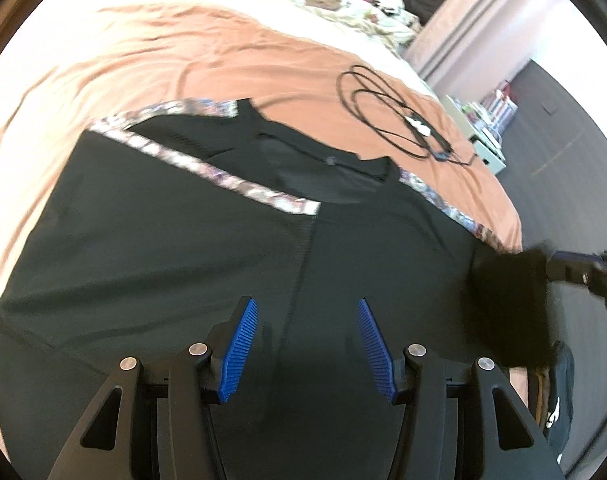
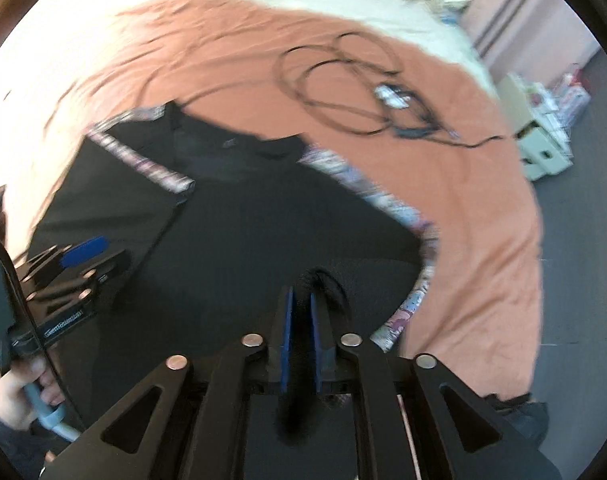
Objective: Fold small clothes
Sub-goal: 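Fold the held sleeve over the shirt body with the right gripper, release, then pinch the patterned trim of the folded sleeve with the left gripper and straighten it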
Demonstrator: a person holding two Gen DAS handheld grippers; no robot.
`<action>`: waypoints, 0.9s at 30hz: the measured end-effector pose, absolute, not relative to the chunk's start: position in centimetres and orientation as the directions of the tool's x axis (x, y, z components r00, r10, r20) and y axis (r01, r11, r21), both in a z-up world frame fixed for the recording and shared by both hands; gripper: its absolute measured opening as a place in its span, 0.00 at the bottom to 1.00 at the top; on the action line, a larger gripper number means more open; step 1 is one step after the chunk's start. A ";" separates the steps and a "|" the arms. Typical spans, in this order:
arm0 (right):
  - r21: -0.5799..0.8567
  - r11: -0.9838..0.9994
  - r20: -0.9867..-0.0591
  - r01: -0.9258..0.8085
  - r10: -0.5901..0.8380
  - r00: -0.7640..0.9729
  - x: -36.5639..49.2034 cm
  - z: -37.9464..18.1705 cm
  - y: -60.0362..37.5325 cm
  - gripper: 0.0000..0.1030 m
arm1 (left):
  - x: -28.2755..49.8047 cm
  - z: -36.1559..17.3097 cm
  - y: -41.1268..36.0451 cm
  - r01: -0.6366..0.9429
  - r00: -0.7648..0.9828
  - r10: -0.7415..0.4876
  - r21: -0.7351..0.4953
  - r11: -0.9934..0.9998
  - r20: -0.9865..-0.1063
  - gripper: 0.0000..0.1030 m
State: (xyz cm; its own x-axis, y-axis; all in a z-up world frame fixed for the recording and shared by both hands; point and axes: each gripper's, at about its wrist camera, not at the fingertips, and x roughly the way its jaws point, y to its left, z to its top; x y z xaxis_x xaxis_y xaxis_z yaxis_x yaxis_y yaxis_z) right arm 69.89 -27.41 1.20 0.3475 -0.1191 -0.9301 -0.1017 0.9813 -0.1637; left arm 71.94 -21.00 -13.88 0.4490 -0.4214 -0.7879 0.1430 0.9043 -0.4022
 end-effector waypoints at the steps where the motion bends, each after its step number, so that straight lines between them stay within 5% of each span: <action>1: -0.164 0.981 -0.930 -0.102 -0.119 0.347 69.9 1.2 -27.4 0.53 | 71.9 -14.0 -20.7 0.131 0.450 -0.416 -0.402 0.906 -0.791 0.53; 2: -0.168 0.980 -0.924 -0.109 -0.117 0.364 69.5 1.3 -27.2 0.72 | 71.9 -14.1 -20.5 0.125 0.450 -0.413 -0.402 0.907 -0.792 0.53; 18: -0.125 0.992 -0.902 -0.004 -0.112 0.417 64.5 -0.7 -34.8 0.72 | 70.2 -13.2 -28.8 0.278 0.447 -0.424 -0.329 0.903 -0.788 0.53; 23: -0.087 0.995 -0.905 0.044 -0.097 0.415 63.4 -2.5 -38.2 0.43 | 69.1 -12.8 -32.7 0.390 0.446 -0.420 -0.251 0.886 -0.790 0.53; 27: -0.035 0.996 -0.912 0.078 -0.064 0.406 63.2 -4.2 -40.7 0.41 | 68.6 -13.3 -35.3 0.458 0.416 -0.439 -0.234 0.858 -0.796 0.53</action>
